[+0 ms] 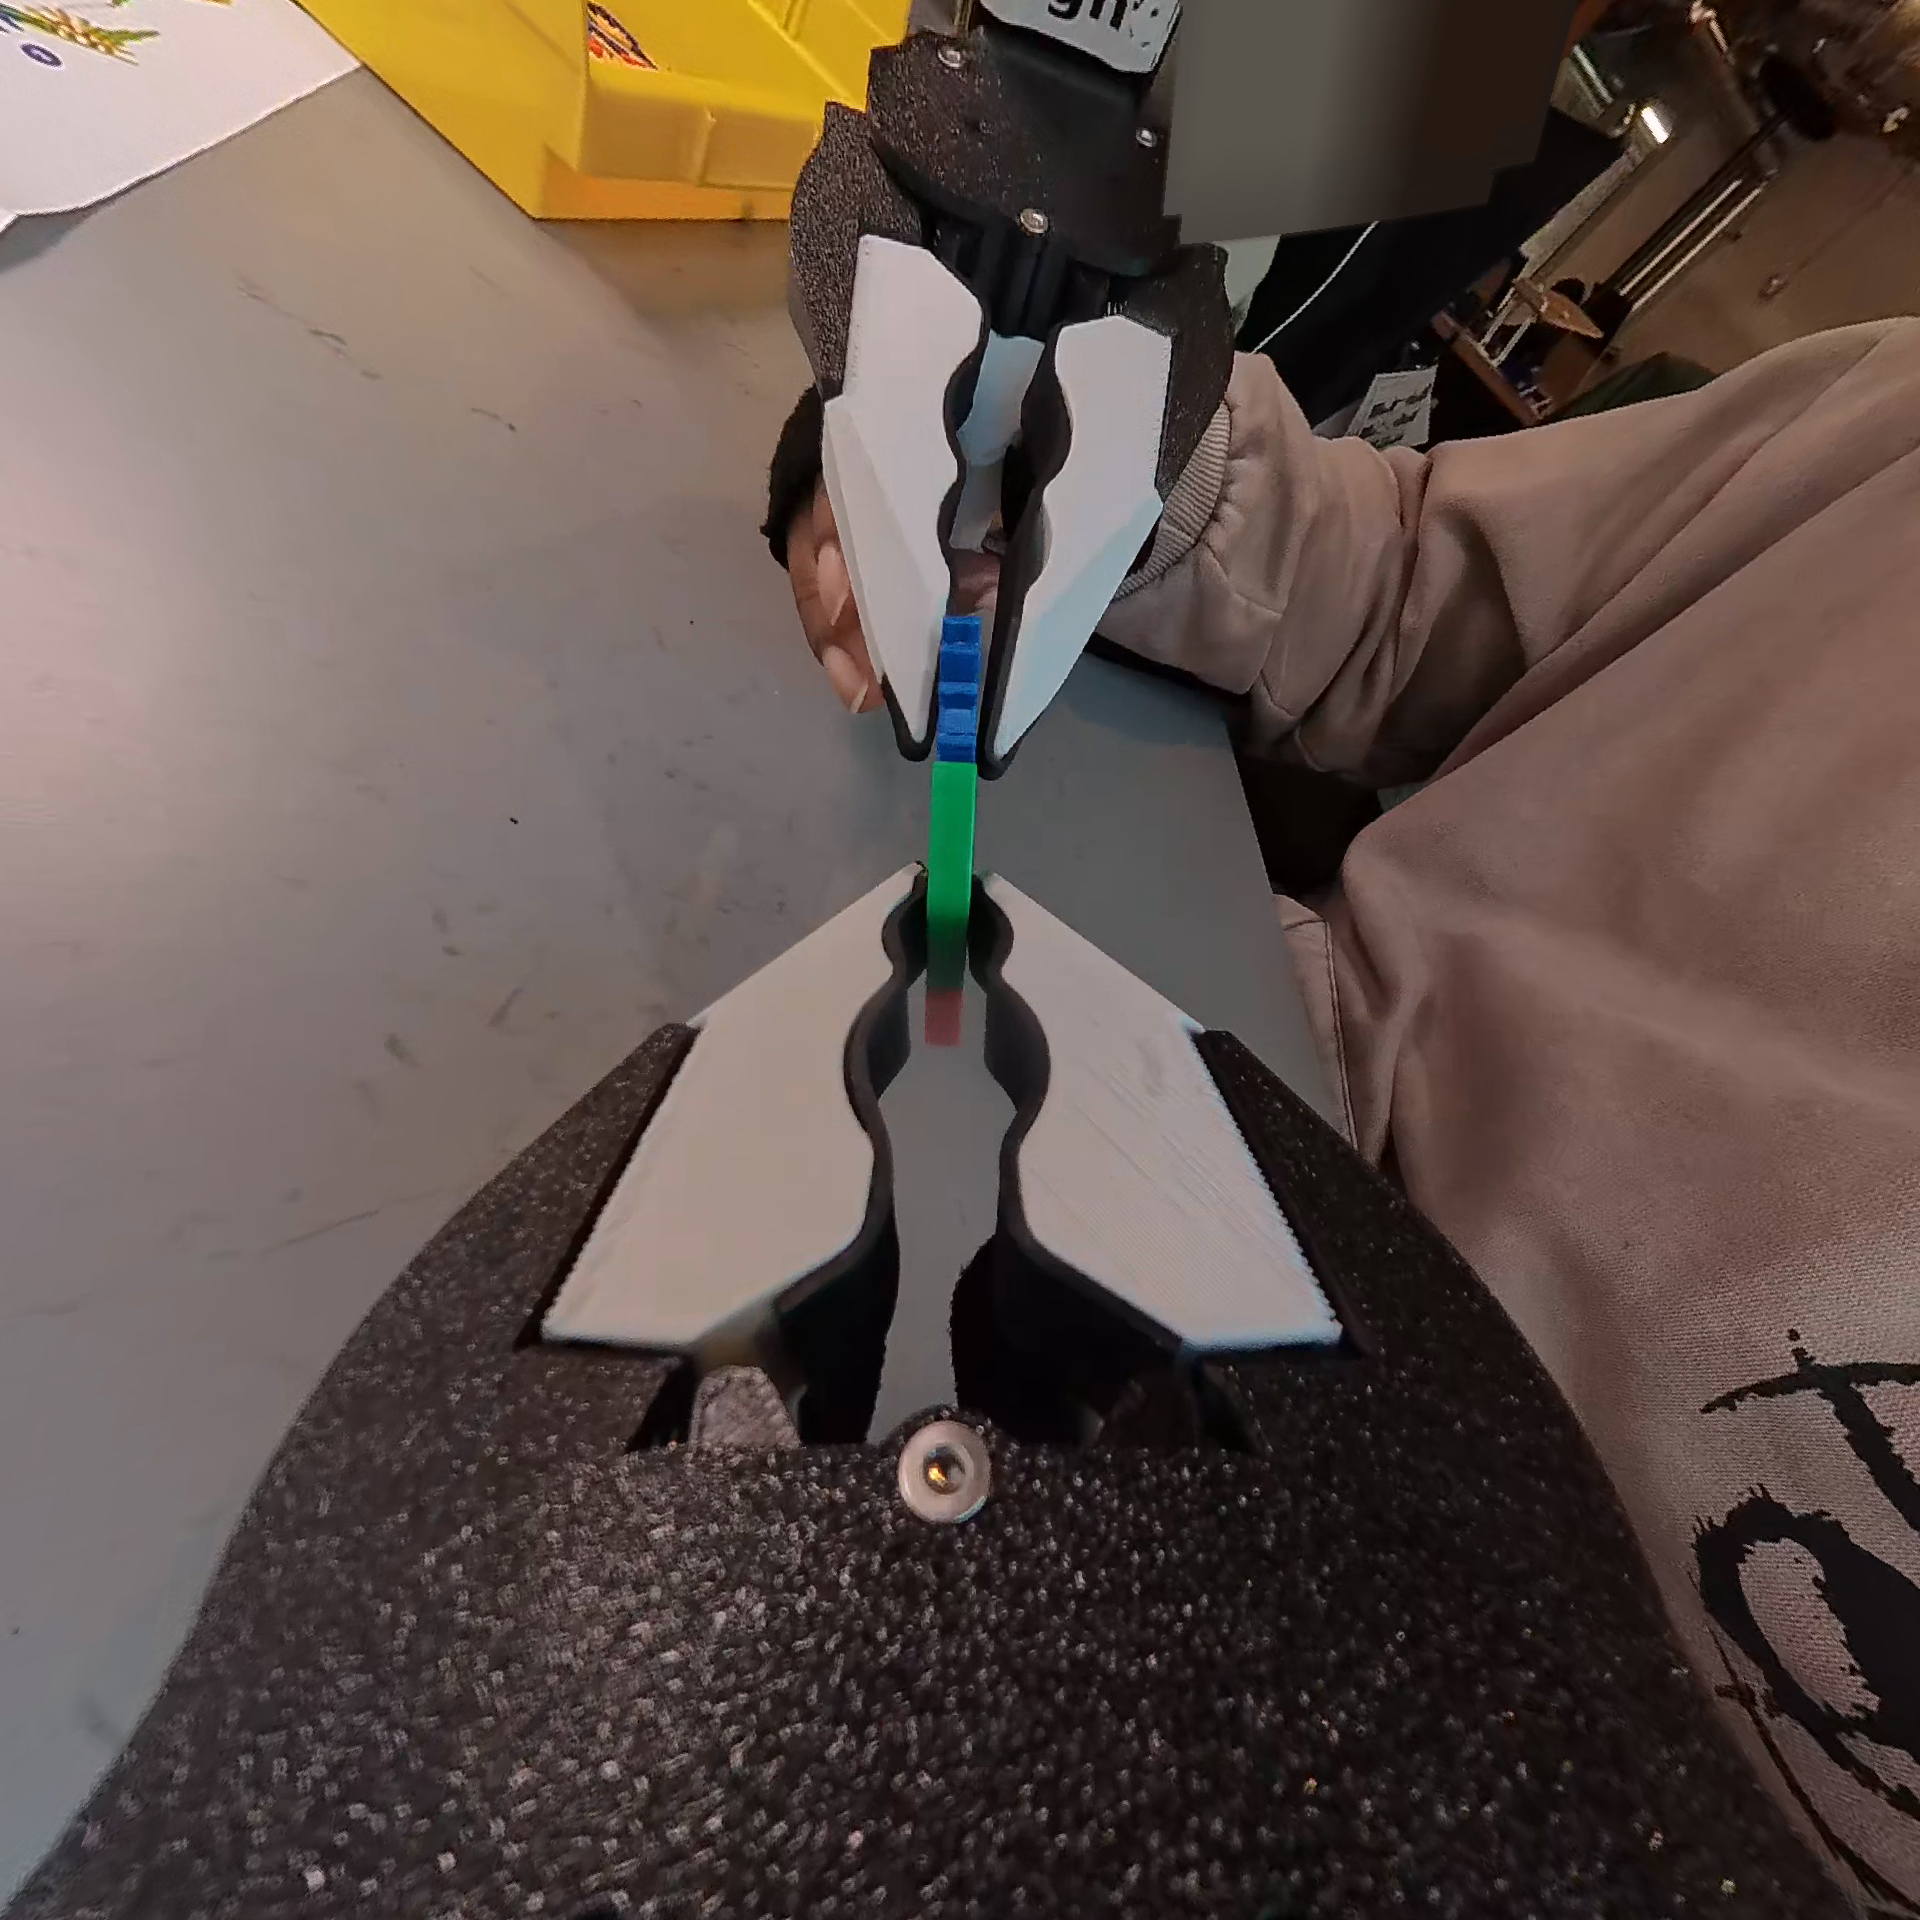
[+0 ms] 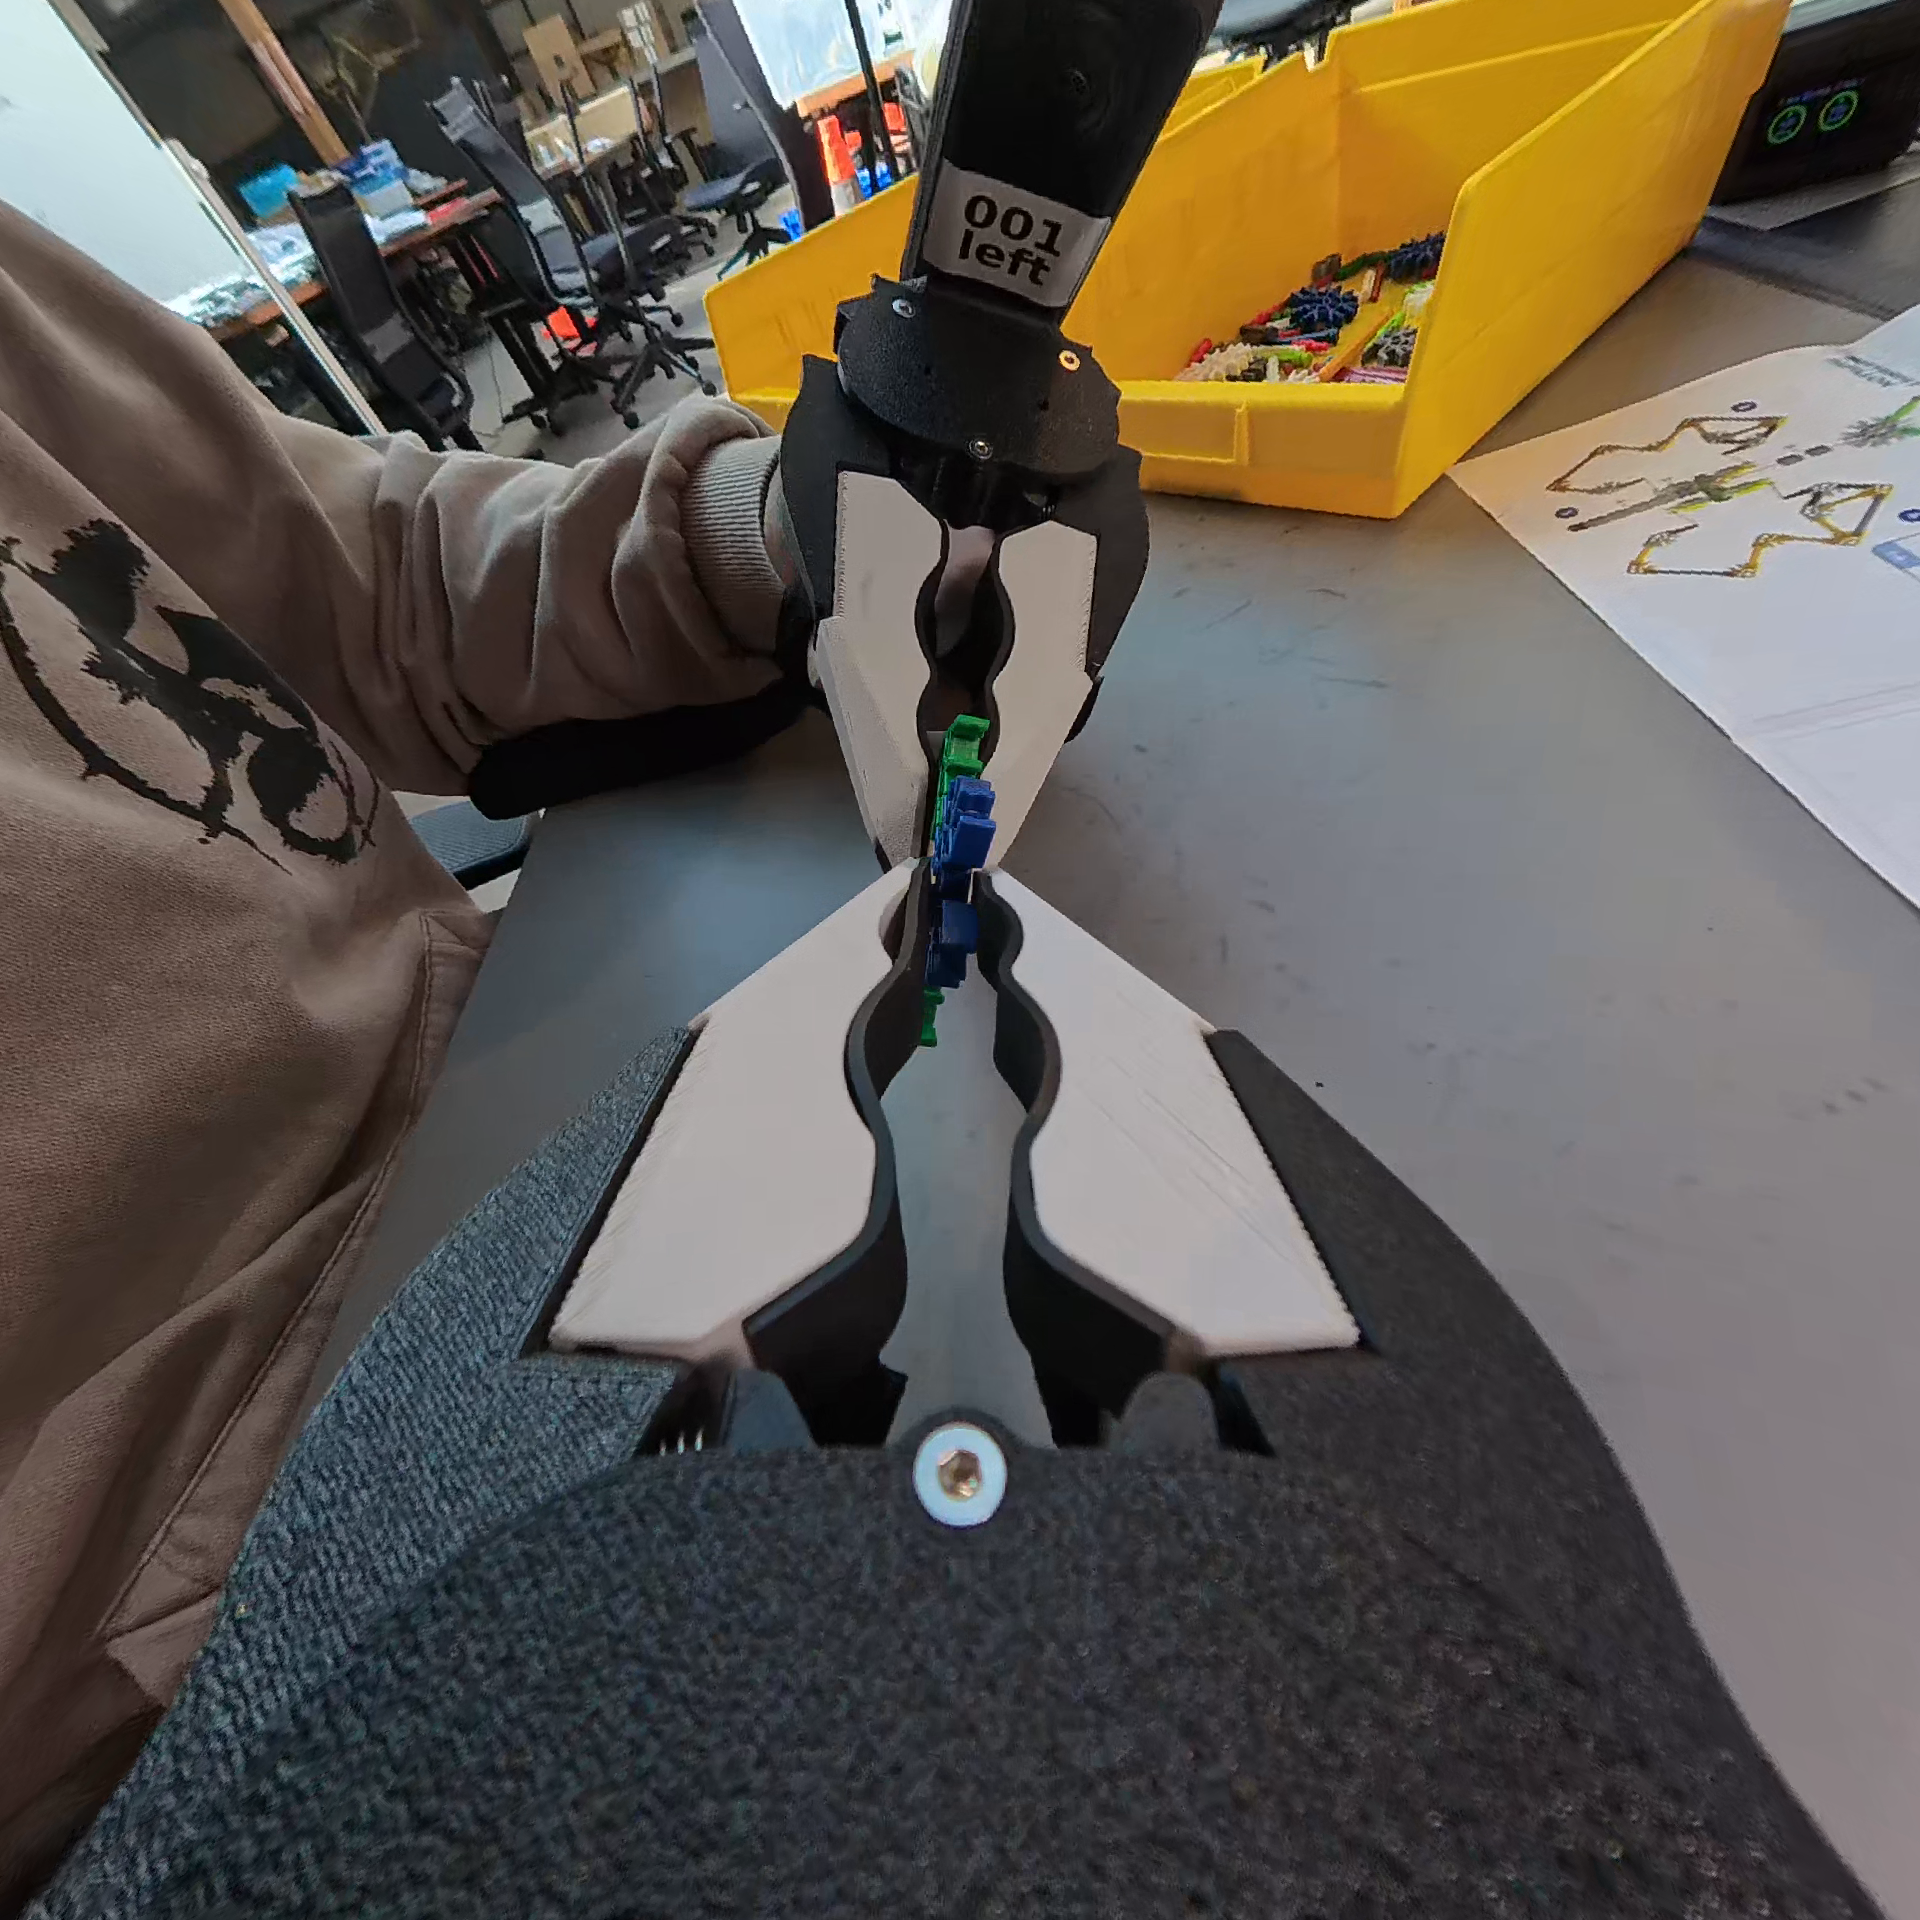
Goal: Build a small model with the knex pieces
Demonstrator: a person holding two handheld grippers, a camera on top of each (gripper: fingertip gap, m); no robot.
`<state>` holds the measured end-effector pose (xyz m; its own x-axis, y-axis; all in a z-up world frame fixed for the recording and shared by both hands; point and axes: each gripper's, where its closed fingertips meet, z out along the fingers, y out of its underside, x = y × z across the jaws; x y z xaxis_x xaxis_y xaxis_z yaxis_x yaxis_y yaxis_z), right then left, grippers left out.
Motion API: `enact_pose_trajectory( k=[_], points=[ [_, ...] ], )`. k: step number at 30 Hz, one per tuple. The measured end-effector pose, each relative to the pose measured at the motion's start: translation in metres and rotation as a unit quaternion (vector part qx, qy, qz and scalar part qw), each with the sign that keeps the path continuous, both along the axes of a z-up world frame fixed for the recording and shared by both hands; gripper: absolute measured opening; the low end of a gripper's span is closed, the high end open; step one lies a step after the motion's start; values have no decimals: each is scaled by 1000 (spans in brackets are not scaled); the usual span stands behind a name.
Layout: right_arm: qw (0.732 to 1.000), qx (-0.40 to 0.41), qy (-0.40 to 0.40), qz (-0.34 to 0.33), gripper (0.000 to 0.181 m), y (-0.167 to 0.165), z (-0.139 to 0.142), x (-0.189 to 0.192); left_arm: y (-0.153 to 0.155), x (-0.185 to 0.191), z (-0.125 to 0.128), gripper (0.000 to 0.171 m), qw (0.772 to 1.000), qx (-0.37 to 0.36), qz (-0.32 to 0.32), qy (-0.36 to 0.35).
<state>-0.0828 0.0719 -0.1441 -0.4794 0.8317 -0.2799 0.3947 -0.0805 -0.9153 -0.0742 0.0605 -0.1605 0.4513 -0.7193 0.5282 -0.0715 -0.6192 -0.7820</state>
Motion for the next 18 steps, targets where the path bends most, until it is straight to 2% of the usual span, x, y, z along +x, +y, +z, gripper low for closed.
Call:
enact_pose_trajectory(
  k=[8, 13, 18],
  points=[
    [999, -18, 16, -22, 5, 5, 9, -1, 8, -5, 15, 7, 999, 23, 25, -40],
    [996, -21, 35, -81, 5, 21, 16, -9, 25, -15, 28, 6, 992, 31, 98, -76],
    [986, 30, 50, -158, 7, 40, 15, -20, 43, -26, 26, 6, 980, 58, 188, -37]
  ],
)
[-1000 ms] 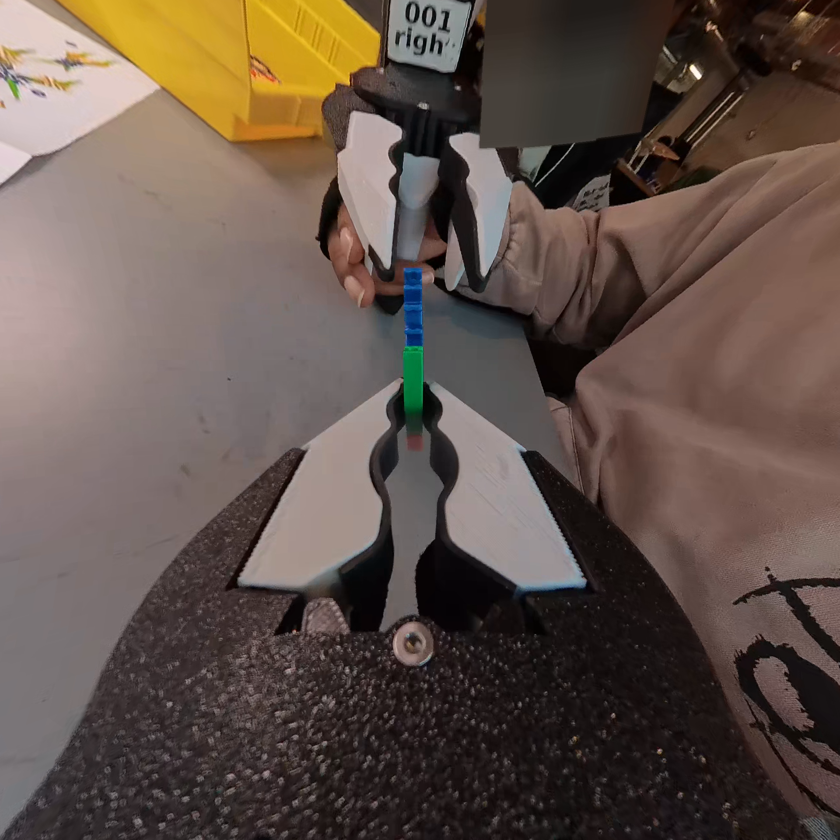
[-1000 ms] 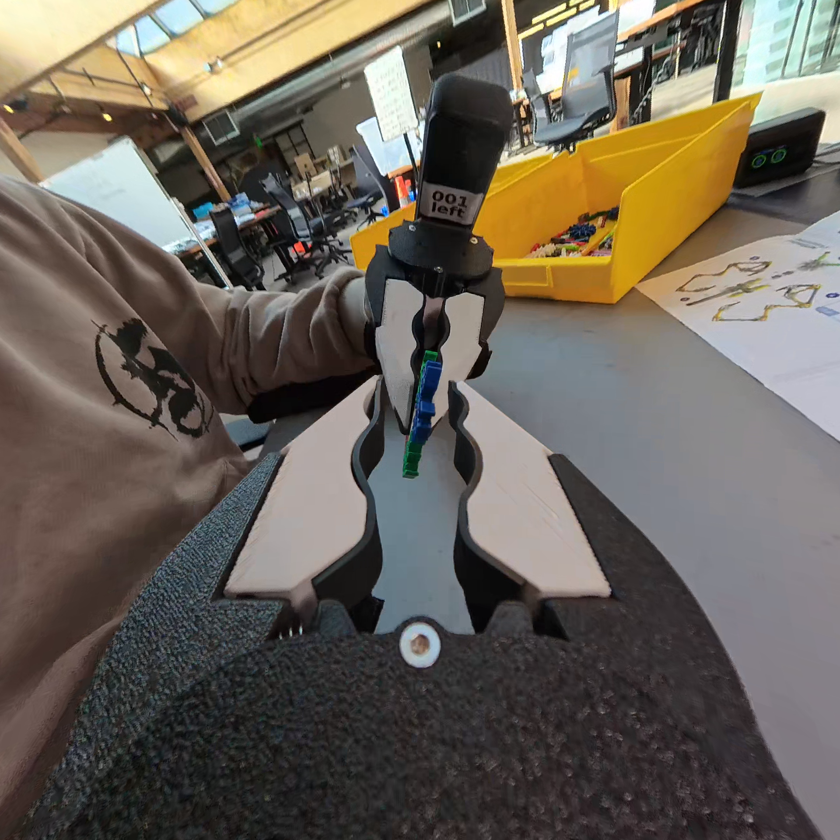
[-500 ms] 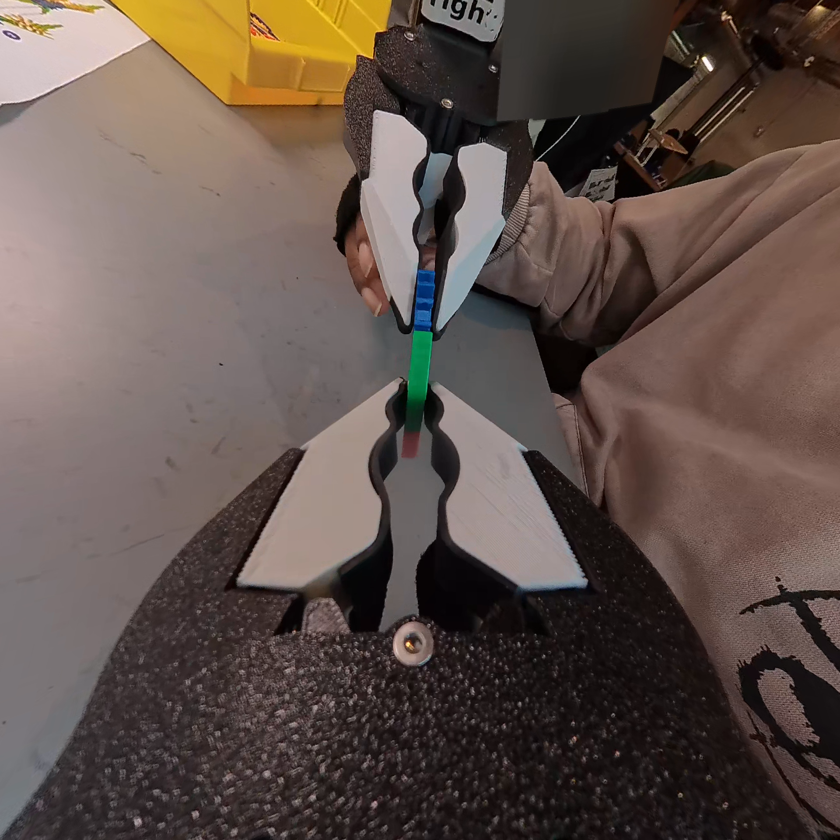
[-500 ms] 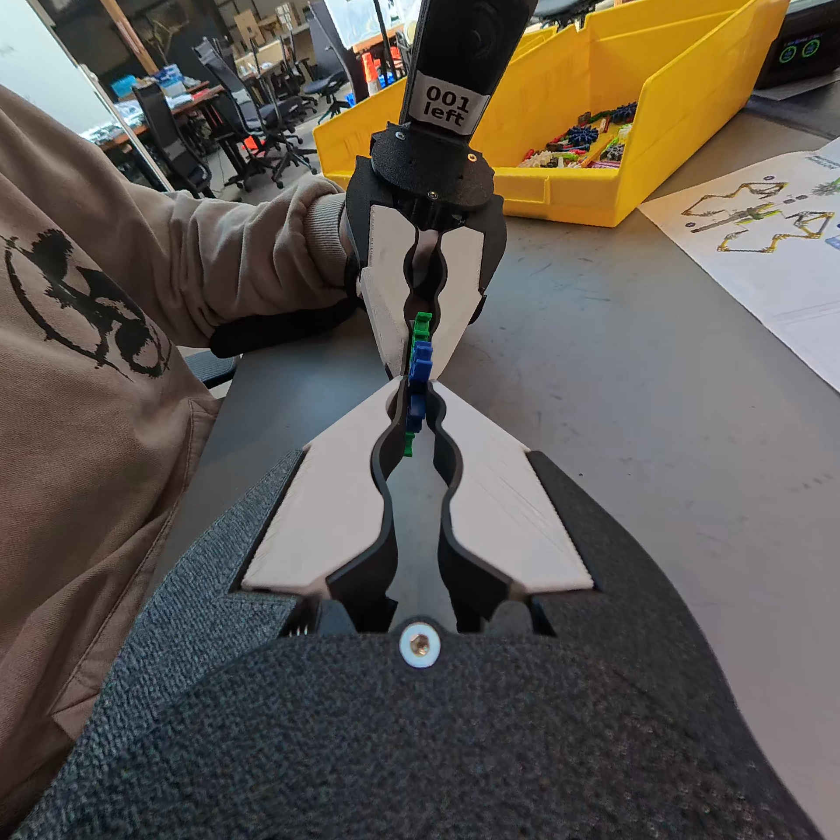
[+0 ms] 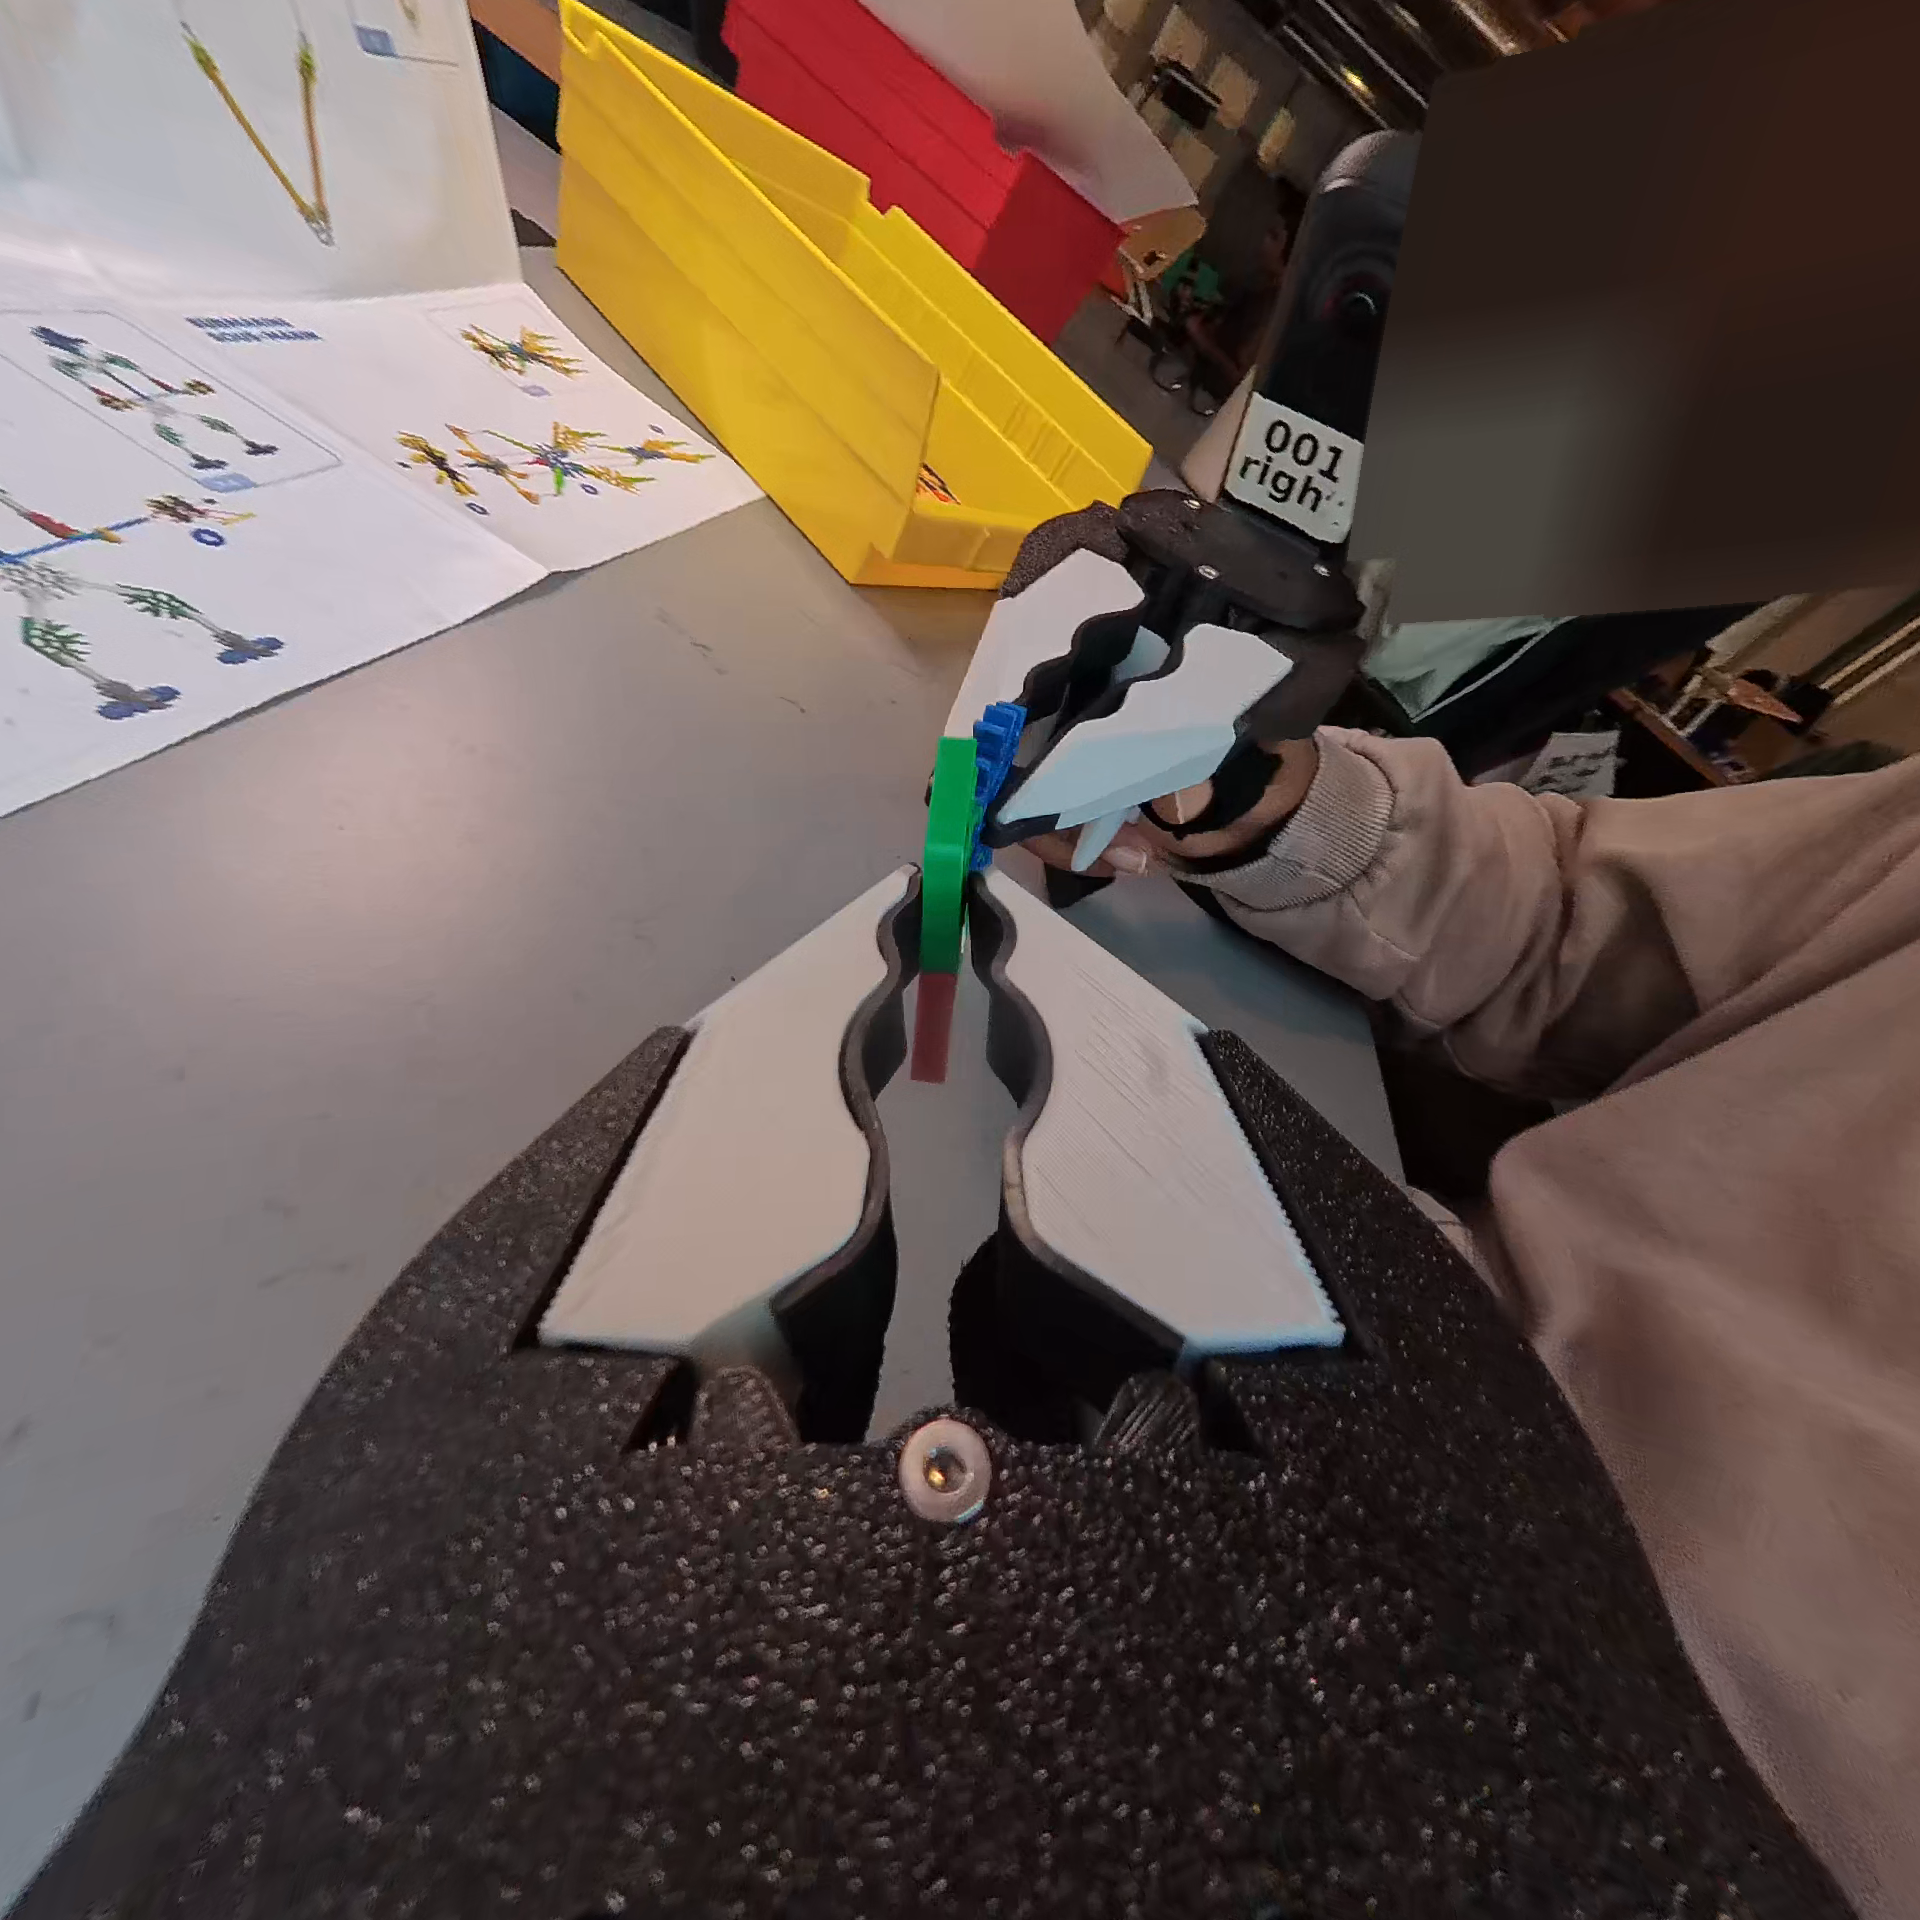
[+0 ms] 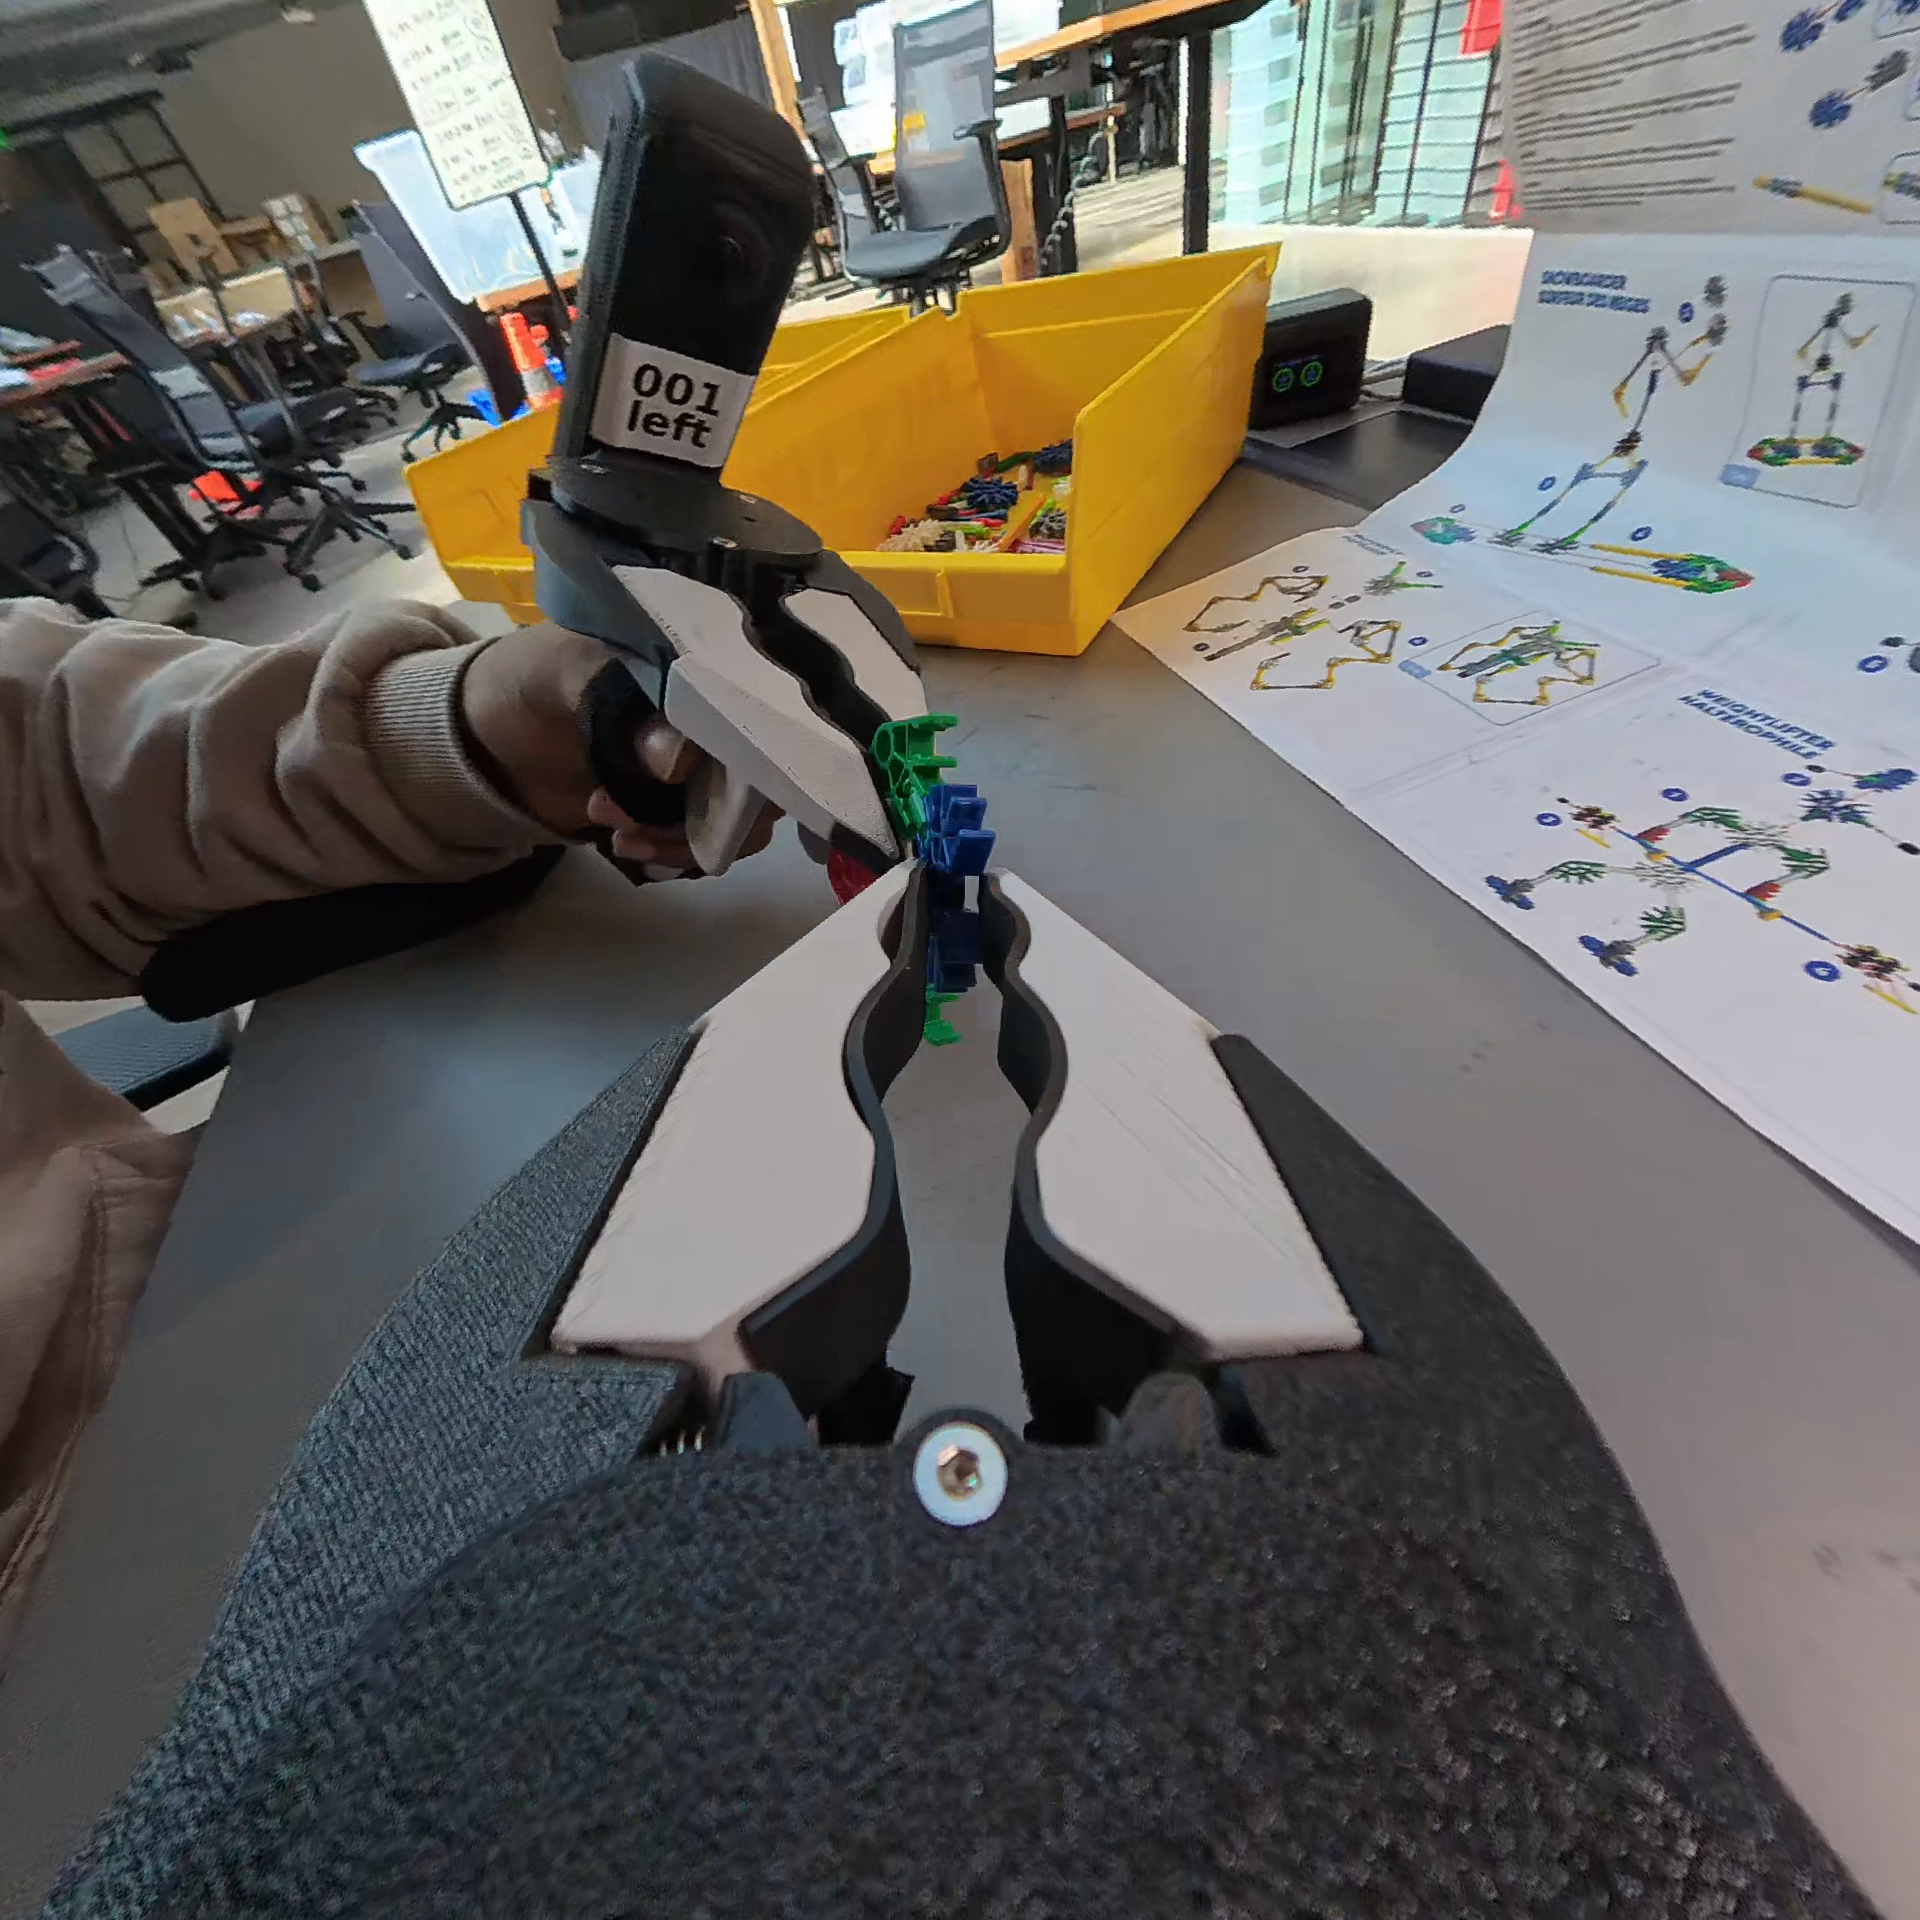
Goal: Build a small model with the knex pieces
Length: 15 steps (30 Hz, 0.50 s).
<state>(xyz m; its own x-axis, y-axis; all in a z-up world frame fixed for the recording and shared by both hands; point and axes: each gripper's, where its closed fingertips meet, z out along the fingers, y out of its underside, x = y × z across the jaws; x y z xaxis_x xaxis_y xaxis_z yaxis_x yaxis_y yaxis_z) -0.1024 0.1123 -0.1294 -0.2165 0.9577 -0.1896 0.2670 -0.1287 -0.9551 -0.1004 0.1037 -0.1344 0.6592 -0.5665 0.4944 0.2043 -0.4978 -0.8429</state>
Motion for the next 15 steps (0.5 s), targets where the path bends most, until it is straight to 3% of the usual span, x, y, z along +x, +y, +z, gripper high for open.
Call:
enact_pose_trajectory(
  k=[7, 15],
  points=[
    [983, 151, 18, -98, 8, 11, 10, -8, 14, -13, 7, 8, 988, 45, 119, 84],
    [918, 356, 6, -176, 8, 17, 11, -18, 19, -24, 5, 9, 982, 38, 170, 75]
  ],
)
